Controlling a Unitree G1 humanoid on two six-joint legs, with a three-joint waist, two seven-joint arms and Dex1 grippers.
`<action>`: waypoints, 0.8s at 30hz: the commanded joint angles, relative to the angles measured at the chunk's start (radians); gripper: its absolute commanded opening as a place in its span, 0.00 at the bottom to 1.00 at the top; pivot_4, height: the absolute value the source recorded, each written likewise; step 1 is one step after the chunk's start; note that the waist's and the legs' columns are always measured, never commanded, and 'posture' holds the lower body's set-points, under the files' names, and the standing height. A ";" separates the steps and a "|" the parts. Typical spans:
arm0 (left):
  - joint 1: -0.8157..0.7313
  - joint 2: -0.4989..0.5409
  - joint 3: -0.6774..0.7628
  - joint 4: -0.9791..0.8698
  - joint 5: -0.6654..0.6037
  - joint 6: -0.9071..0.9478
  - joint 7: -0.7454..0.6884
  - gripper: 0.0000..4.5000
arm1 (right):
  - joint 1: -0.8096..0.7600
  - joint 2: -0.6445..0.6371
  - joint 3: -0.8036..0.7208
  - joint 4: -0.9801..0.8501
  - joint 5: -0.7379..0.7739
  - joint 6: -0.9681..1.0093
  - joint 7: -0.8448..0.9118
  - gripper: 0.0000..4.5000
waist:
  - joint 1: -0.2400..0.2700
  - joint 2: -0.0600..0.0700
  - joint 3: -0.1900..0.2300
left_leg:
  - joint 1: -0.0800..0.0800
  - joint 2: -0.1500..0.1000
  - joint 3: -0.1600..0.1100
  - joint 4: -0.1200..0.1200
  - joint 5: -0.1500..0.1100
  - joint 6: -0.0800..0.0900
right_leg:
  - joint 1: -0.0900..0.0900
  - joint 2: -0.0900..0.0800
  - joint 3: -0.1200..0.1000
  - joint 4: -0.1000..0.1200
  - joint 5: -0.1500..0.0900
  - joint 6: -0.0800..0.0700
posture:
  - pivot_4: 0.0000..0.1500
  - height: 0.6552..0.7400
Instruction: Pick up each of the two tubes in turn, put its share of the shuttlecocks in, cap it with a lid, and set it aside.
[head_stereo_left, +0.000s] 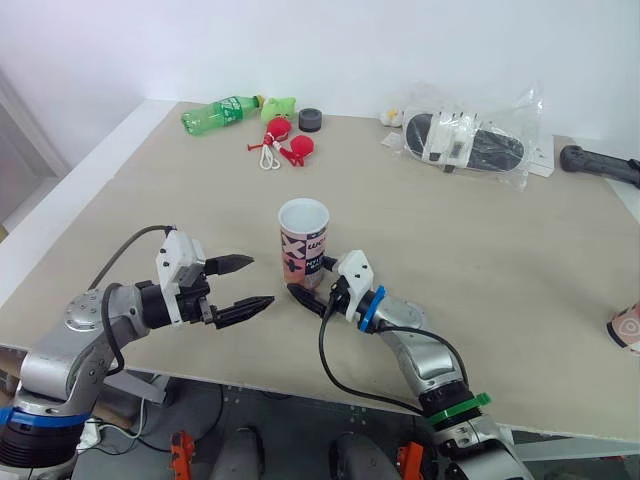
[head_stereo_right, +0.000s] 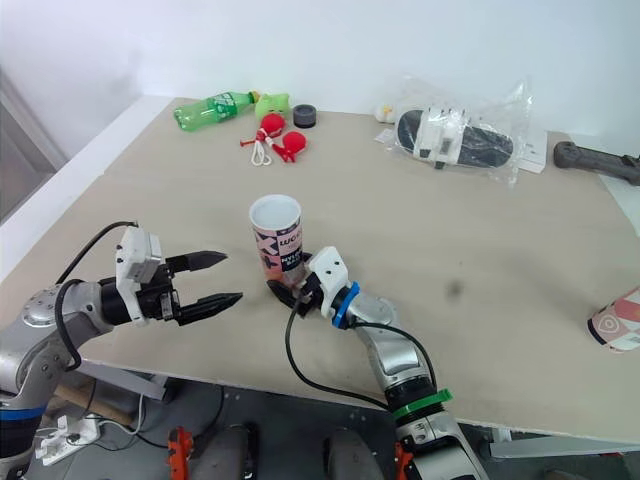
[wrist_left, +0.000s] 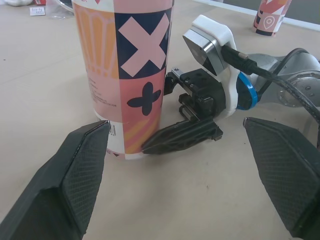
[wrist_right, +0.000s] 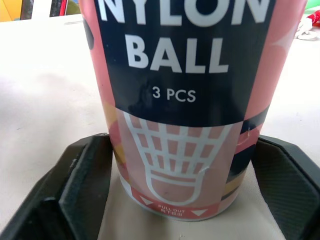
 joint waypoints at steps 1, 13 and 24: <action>0.004 -0.003 -0.002 -0.012 0.006 -0.022 0.002 1.00 | -0.019 0.005 -0.018 -0.010 0.016 -0.008 0.009 0.70 | 0.000 0.000 0.000 | 0.000 0.000 0.000 0.000 0.000 0.000 | 0.000 0.000 0.000 0.000 0.000 0.000 | 1.00 1.00; -0.133 -0.071 -0.056 0.056 0.019 -0.010 0.042 1.00 | 0.065 -0.028 -0.211 -0.219 0.070 0.047 -0.161 0.69 | 0.011 0.000 0.001 | -0.001 -0.001 0.000 0.000 0.000 0.000 | 0.000 0.000 0.000 0.000 0.000 0.000 | 1.00 1.00; -0.503 -0.308 -0.253 0.386 0.140 -0.120 -0.034 1.00 | 0.274 -0.056 -0.587 -0.505 0.001 0.142 -0.605 0.69 | 0.021 0.002 0.003 | -0.003 -0.004 0.000 0.000 0.000 -0.001 | -0.001 -0.001 0.001 0.000 -0.001 0.003 | 1.00 1.00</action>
